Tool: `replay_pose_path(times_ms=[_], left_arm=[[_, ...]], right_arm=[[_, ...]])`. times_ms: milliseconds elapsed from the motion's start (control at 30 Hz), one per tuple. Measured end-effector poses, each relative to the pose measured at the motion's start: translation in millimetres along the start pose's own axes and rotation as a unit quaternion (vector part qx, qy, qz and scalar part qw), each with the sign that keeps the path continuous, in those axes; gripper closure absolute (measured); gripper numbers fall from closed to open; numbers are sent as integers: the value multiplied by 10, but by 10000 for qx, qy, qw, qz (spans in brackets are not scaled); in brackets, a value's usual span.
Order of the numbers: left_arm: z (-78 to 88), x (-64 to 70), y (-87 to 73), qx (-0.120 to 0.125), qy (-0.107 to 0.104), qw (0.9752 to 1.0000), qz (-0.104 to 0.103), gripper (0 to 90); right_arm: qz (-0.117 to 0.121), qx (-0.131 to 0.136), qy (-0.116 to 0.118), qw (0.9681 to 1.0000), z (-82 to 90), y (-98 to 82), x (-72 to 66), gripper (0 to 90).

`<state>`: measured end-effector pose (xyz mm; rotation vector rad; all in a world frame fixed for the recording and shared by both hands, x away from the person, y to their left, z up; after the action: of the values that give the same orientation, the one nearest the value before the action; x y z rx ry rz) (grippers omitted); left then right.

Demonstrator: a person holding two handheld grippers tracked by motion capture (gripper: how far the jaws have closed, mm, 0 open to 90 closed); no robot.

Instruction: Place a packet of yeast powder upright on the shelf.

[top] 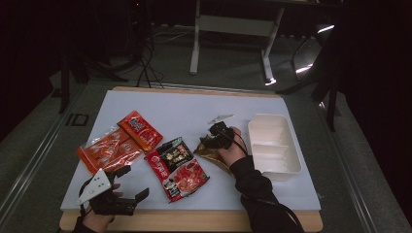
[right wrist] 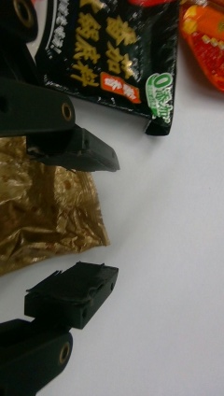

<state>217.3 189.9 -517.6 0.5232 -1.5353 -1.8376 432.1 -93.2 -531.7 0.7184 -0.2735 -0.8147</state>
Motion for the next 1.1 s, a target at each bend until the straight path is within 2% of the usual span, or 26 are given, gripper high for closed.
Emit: replay_pose_path(times_ms=[67,200,433,500,533,600,800,833,867,900,933,967,1033,1100], left_arm=[[-5,9,-2,-13,-48,10000,-20,2],[-15,16,-12,-71,-61,9999,-43,2],[-15,9,-13,-66,-61,10000,-25,2],[-26,12,-21,-116,-78,9999,-45,2],[-29,18,-22,-123,-100,9999,-51,2],[-32,28,-23,-134,-125,9998,-75,2],[-39,39,-27,-163,-143,9997,-114,2],[-38,40,-27,-163,-145,9997,-119,2],[-38,39,-28,-166,-137,9997,-120,2],[-40,38,-29,-166,-137,9997,-115,2],[-42,36,-30,-175,-141,9997,-119,2],[-43,36,-30,-179,-139,9997,-124,2],[-47,39,-33,-196,-136,9996,-130,2],[-48,41,-35,-213,-135,9996,-140,2]], right_arm=[[-112,-64,49,9999,-43,-6,23,419],[-118,-165,-24,9998,-122,-29,64,398],[-239,-388,42,9990,-246,-106,117,374],[-189,-460,51,9988,-291,-139,110,384],[-225,-487,120,9985,-305,-155,100,429],[-247,-492,135,9984,-311,-164,94,431],[-154,-615,-21,9980,-306,-165,52,455],[-110,-636,-60,9979,-303,-165,38,470],[34,-678,-115,9976,-291,-171,14,519],[81,-704,-121,9974,-283,-175,1,558],[81,-704,-121,9974,-283,-175,1,558],[149,-738,-94,9971,-268,-180,-20,640],[188,-742,-87,9970,-262,-182,-23,668],[255,-797,-97,9964,-253,-180,-23,764]])
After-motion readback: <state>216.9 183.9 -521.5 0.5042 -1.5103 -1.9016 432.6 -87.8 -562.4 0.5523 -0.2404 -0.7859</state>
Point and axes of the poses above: each handheld gripper's, and its own axes: z roughly backward along the jaws, y roughly out of its top, x roughly to its right, the point moved 4 cm from there along -z, roughly forward along the jaws, and after that the axes turned 2 degrees about -z, right-handed, at the moved point
